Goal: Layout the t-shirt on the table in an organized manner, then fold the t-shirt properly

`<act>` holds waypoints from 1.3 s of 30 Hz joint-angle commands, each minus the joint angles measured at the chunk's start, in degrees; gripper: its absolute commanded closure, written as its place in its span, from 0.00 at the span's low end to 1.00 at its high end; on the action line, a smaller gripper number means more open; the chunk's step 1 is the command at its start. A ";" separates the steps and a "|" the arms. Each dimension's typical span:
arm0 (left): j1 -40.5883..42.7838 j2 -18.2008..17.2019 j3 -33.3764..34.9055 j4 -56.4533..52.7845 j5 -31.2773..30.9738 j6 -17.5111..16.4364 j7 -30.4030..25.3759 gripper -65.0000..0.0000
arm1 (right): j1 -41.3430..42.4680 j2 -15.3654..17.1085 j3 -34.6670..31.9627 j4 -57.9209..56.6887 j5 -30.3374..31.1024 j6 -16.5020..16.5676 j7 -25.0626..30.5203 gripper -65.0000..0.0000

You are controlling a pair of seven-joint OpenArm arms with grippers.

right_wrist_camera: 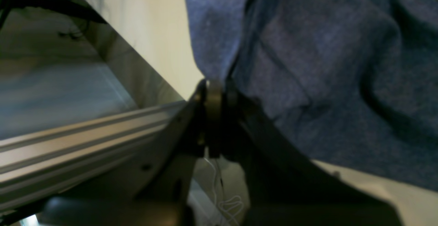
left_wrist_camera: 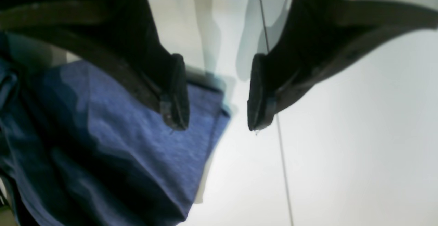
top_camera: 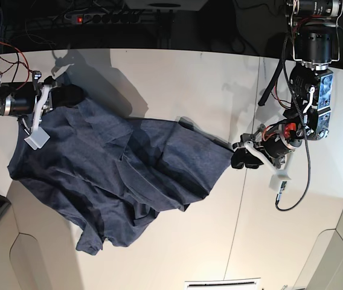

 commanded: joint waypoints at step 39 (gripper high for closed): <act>-26.34 -16.20 -0.17 -7.96 -19.26 -9.57 8.41 1.00 | -0.98 -0.15 0.98 0.87 12.41 1.51 -4.12 1.00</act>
